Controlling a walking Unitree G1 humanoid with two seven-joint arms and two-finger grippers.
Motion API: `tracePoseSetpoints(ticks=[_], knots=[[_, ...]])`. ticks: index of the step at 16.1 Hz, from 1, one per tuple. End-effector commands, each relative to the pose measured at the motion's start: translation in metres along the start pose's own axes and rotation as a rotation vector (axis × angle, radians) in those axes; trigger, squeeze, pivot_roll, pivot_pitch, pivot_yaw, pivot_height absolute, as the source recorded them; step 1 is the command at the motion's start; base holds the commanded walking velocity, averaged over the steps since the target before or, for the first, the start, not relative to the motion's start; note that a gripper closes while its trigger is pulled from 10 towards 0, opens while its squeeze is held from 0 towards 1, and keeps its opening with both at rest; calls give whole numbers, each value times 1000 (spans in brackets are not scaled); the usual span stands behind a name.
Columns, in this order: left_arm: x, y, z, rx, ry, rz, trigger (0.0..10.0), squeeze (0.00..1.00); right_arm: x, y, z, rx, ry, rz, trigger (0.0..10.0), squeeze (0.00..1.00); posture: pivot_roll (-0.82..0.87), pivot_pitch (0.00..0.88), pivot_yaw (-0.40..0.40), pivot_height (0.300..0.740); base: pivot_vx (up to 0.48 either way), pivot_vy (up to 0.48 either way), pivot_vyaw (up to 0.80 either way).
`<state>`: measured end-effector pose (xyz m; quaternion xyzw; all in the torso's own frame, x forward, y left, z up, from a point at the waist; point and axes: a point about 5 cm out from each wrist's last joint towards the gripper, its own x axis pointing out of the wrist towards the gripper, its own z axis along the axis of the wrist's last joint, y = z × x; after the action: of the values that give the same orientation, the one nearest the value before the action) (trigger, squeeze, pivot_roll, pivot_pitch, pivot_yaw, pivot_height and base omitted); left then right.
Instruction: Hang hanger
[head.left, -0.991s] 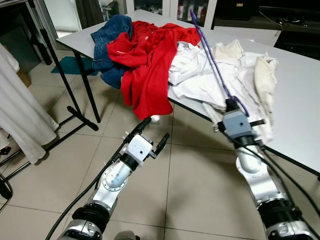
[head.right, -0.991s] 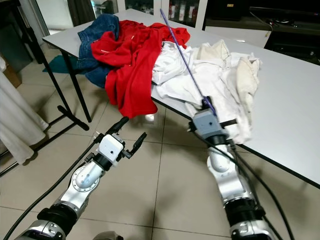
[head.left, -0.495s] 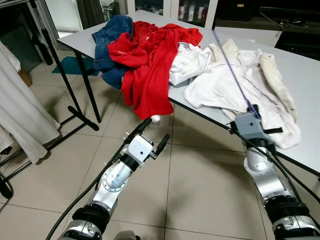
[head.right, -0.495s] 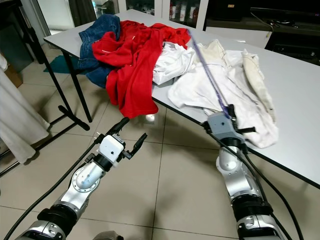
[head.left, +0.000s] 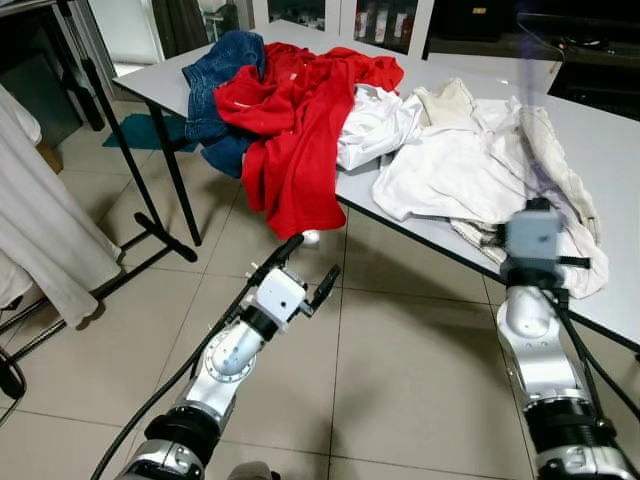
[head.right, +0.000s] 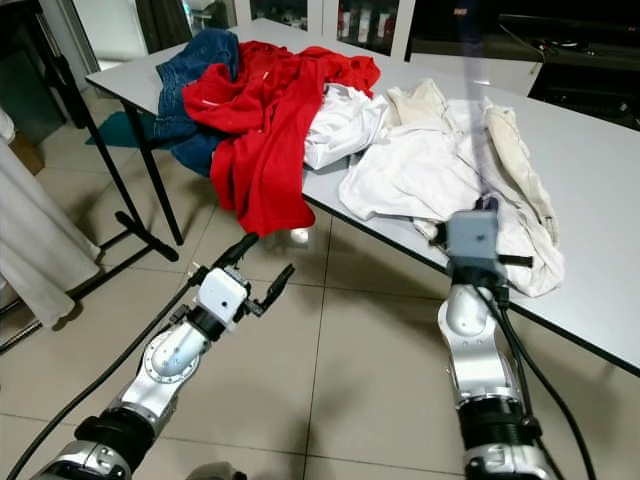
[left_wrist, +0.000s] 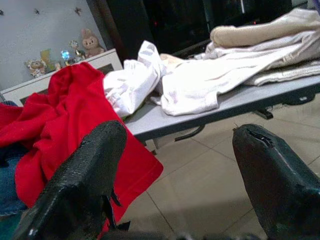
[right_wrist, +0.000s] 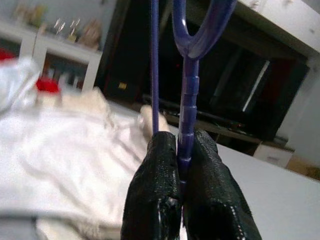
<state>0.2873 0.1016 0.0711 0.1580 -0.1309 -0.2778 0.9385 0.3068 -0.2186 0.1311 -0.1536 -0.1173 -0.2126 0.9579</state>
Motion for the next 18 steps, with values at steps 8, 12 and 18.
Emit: tracePoseSetpoints(ticks=[8, 12, 18], knots=[[9, 9, 9, -54, -32, 49, 10000, 220, 2, -2, 33, 66, -150, 19, 10000, 0, 162, 0, 22, 740, 0, 0, 0], [9, 9, 9, -66, -28, 49, 10000, 220, -1, 7, 36, 77, -155, 70, 10000, 0, 165, 0, 19, 740, 303, 0, 0], [9, 8, 9, -67, -24, 38, 10000, 216, -1, 6, 33, 73, -146, 84, 10000, 0, 159, 0, 24, 740, 330, 0, 0]])
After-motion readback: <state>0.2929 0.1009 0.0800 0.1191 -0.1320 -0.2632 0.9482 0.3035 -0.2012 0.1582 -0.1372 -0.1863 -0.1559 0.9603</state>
